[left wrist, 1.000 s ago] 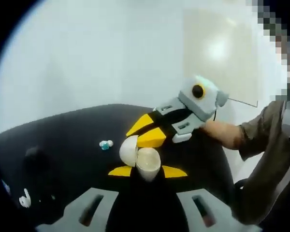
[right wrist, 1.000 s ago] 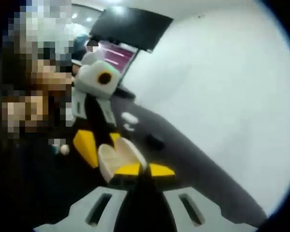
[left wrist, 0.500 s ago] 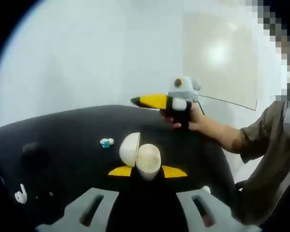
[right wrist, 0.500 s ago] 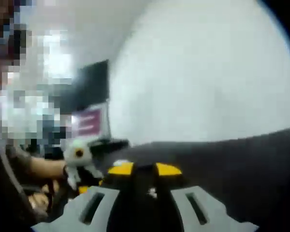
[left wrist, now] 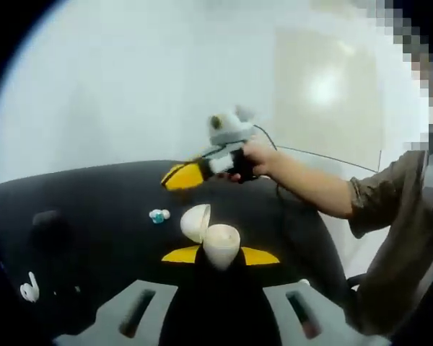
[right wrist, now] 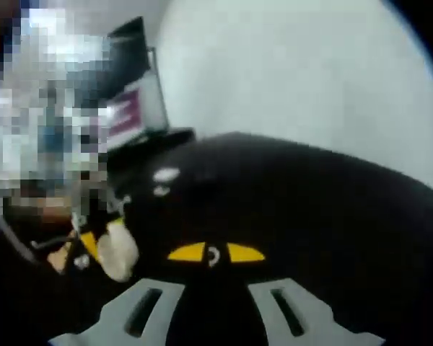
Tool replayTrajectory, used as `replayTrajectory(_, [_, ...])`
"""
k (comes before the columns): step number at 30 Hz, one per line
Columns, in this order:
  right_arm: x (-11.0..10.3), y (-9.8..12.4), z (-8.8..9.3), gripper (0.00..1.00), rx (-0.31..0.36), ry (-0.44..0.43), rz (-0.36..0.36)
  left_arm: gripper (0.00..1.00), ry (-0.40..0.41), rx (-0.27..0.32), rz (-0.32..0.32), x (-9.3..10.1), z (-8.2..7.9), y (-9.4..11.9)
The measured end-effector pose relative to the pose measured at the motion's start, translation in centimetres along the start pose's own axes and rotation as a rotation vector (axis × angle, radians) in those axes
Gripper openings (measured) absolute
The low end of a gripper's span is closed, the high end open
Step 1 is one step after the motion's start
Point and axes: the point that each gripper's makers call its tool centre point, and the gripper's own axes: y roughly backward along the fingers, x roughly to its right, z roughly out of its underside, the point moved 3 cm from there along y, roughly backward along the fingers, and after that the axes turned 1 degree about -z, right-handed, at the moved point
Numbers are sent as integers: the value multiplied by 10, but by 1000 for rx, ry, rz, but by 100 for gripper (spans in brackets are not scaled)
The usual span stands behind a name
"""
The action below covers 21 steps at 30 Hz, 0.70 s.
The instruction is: Pick up three earphones and place each one into its charging case using tactile feedback, ensure that each earphone is properly inserted and securely positioned inside the case.
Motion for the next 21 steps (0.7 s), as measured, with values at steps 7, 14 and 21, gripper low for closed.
replayTrajectory(7, [3,-16,15,10,62,-147,-74,17,1,1,11,0,1,0])
replayTrajectory(14, [-5,-10,15,10,32,-21,-37,18,-9,4,10,1,1,1])
replayTrajectory(21, [-13,-13,13,6,-46,143,57,18,-18,4,5,3,1,1])
